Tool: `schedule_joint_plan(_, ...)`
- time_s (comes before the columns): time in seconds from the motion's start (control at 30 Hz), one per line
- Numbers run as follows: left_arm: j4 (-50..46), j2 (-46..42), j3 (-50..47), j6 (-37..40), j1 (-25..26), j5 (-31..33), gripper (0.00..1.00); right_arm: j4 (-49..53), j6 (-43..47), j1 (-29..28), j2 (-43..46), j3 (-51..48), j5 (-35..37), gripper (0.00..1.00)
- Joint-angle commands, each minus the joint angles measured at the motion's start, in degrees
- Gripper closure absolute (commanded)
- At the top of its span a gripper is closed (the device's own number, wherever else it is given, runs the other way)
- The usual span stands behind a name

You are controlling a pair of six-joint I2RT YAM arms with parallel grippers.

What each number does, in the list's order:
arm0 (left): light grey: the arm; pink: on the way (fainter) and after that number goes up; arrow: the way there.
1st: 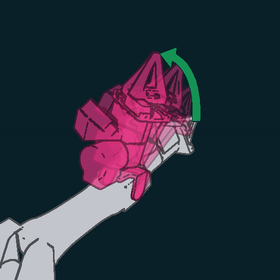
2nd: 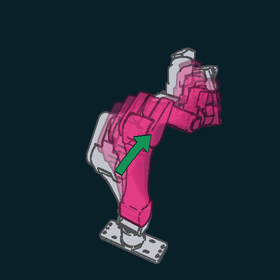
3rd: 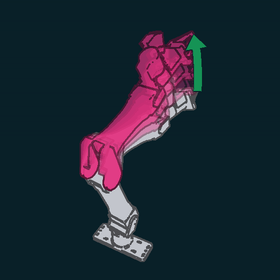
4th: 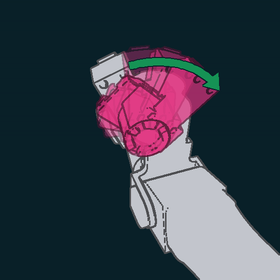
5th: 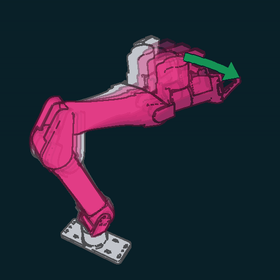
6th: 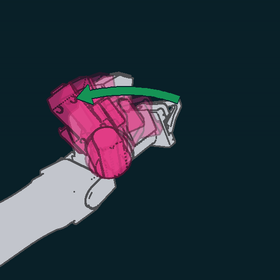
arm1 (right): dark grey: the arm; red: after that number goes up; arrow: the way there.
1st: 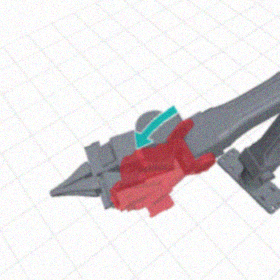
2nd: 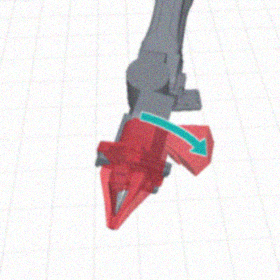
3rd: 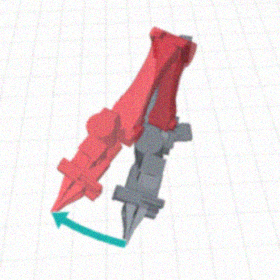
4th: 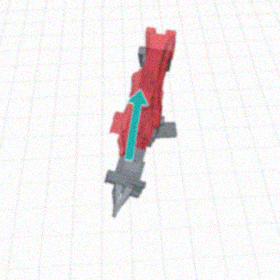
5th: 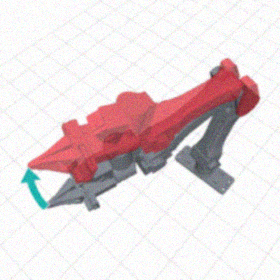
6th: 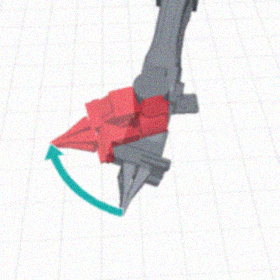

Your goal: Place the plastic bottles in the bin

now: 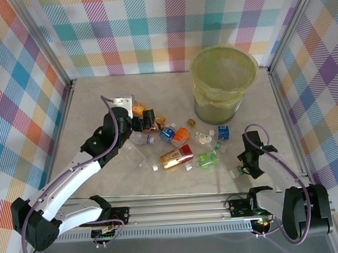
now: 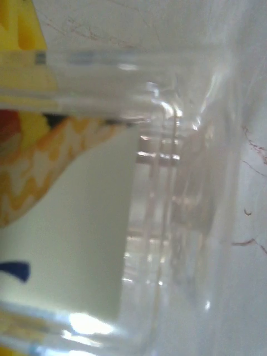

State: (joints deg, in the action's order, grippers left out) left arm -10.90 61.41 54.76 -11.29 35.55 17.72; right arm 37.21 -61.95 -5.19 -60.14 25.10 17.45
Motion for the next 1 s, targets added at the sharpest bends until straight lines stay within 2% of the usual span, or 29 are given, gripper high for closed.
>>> schedule_joint_plan(0.0, -0.7, -0.26, -0.55, -1.33, 0.63, 3.05, 0.0, -4.76, 1.42, 0.45, 1.59, -0.89, 0.38, 0.37)
schedule_joint_plan(0.27, -0.88, -0.16, -1.5, -4.17, 0.52, 6.6, 0.0, 0.93, 7.53, 0.5, 9.31, 4.35, 2.47, 0.53)
schedule_joint_plan(0.47, -0.53, 0.76, -1.74, -6.35, 0.31, 7.15, 0.0, 3.75, 16.99, 0.47, 12.93, 15.85, 0.34, 0.58)
schedule_joint_plan(0.73, 1.27, 3.11, -1.85, -9.16, 0.15, 6.3, 0.0, 5.66, 27.08, 0.1, 8.76, 37.55, -2.78, 0.59)
schedule_joint_plan(0.97, 1.42, 3.39, -1.81, -10.07, 0.09, 4.48, 0.0, -0.79, 29.21, 0.05, 1.35, 51.04, -6.97, 0.59)
